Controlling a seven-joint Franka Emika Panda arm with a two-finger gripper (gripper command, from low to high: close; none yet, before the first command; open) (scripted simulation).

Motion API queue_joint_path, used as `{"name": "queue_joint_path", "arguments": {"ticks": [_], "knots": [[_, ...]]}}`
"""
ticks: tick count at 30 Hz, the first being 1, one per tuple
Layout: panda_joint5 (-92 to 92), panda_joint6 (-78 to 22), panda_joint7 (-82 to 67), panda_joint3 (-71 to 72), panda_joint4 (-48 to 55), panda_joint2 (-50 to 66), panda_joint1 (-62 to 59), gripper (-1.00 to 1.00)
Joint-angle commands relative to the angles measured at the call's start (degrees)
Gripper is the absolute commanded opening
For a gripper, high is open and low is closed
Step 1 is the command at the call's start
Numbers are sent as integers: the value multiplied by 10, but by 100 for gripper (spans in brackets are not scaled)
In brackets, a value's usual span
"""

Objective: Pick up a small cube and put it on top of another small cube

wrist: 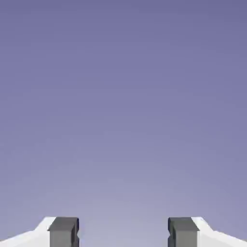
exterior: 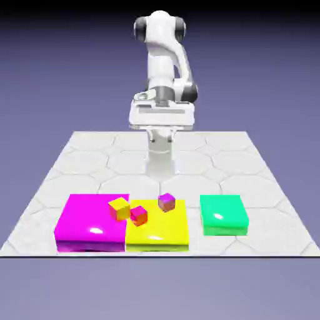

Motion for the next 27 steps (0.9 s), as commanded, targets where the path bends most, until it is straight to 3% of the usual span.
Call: {"name": "queue_joint_path", "arguments": {"ticks": [1,8,27], "knots": [[12,-12,-9,-21,1,10,0,0],[105,-97,-70,-165,8,84,3,0],[579,-372,-117,-533,2,384,116,0]]}}
